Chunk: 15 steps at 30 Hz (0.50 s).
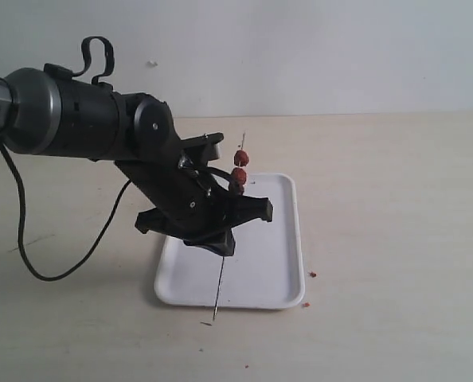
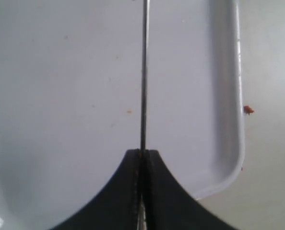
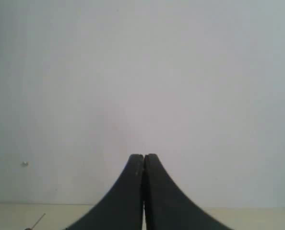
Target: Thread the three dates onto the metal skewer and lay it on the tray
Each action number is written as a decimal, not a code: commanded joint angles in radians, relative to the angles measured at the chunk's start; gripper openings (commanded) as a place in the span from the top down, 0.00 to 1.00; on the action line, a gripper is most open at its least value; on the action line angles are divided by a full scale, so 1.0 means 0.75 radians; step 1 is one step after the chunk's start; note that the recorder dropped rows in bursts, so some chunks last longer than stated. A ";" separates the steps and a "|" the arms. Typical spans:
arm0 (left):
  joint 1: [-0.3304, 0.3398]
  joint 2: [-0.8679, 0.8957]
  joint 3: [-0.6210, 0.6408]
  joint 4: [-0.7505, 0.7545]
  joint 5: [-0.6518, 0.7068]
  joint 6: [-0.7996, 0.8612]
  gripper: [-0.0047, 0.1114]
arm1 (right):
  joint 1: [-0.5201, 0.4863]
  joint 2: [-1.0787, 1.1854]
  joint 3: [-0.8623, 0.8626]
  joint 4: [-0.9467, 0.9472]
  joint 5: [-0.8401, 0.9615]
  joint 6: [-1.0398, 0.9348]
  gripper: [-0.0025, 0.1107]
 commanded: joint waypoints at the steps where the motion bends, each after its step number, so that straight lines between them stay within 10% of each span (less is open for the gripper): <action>1: -0.007 -0.005 -0.032 0.001 0.013 -0.015 0.96 | 0.002 -0.030 0.006 -0.018 -0.023 0.000 0.98; 15: -0.007 0.135 -0.167 -0.020 0.042 -0.068 0.96 | 0.002 -0.030 0.006 -0.018 0.002 0.016 0.98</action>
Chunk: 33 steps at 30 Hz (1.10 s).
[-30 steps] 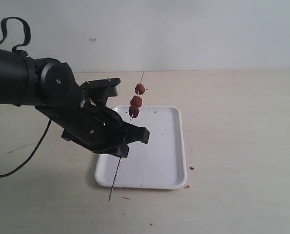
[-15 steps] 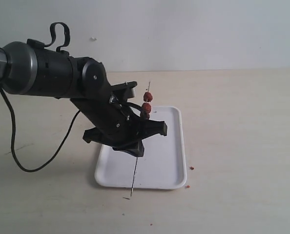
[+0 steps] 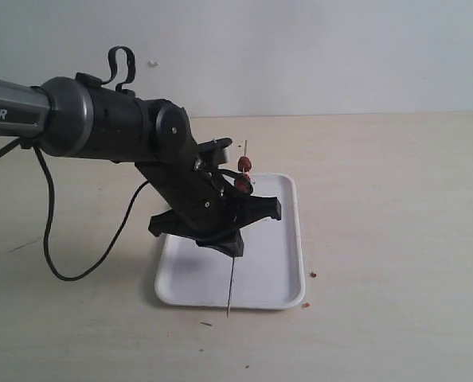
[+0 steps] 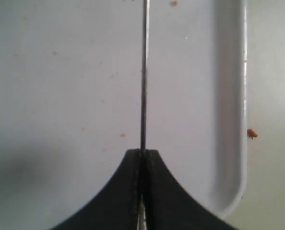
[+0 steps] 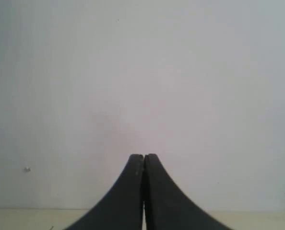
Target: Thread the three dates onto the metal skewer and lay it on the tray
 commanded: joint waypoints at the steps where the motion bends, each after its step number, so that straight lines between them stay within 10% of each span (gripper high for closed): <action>1: -0.007 0.022 -0.059 -0.009 0.027 -0.011 0.96 | 0.002 -0.002 0.007 -0.016 0.000 0.007 0.98; 22: 0.007 0.125 -0.095 0.015 0.042 -0.102 0.54 | 0.002 -0.002 0.007 -0.010 0.000 0.007 0.98; 33: 0.007 0.125 -0.095 0.012 0.027 -0.099 0.52 | 0.002 -0.002 0.007 -0.010 0.002 0.007 0.98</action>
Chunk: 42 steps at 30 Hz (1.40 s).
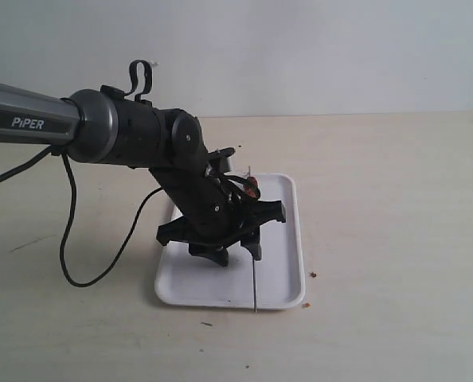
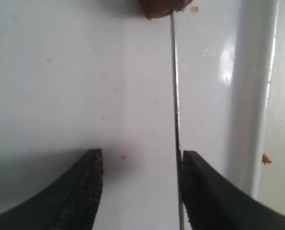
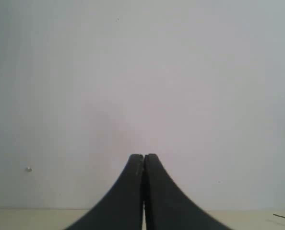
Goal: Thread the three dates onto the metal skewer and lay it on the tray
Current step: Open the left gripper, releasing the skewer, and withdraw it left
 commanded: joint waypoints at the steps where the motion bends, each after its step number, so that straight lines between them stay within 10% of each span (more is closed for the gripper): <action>1: 0.004 0.009 -0.001 0.018 -0.012 -0.007 0.52 | 0.002 -0.002 0.007 -0.010 0.000 -0.002 0.98; 19: 0.012 -0.090 -0.020 0.010 0.078 0.222 0.44 | 0.002 -0.002 0.007 -0.010 0.015 -0.002 0.98; 26: 0.009 -0.335 -0.018 0.017 0.137 0.402 0.95 | 0.002 -0.002 0.007 -0.001 0.024 0.001 0.98; 29: 0.003 -0.469 0.003 0.017 0.099 0.476 0.96 | 0.002 -0.002 0.007 -0.001 0.024 0.014 0.98; 42: -0.323 -1.355 0.796 0.225 -1.014 0.615 0.96 | 0.002 -0.002 0.007 0.001 0.132 0.021 0.98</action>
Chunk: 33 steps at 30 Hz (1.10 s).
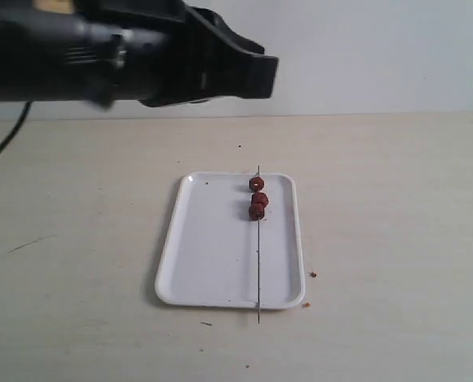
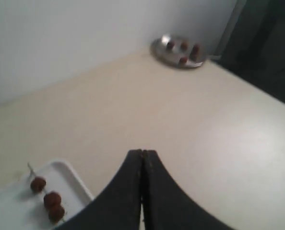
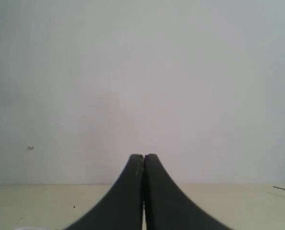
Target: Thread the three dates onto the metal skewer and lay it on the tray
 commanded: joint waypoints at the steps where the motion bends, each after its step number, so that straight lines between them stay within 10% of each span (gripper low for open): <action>1: -0.070 -0.266 0.302 0.049 -0.358 0.083 0.96 | 0.002 -0.002 0.007 -0.002 0.017 0.004 0.98; 9: -0.068 -0.586 0.640 0.046 -0.366 0.104 0.96 | 0.002 -0.002 0.007 -0.004 0.017 0.004 0.98; 21: -0.048 -0.730 0.724 0.124 -0.120 0.483 0.96 | 0.002 -0.002 0.007 -0.004 0.017 0.005 0.98; 27: 0.757 -1.108 0.831 -0.187 -0.027 0.165 0.96 | 0.002 -0.002 0.007 -0.004 0.017 0.002 0.98; 33: 0.996 -1.472 0.999 -0.115 -0.008 0.171 0.96 | 0.002 -0.002 0.007 -0.004 0.017 0.002 0.98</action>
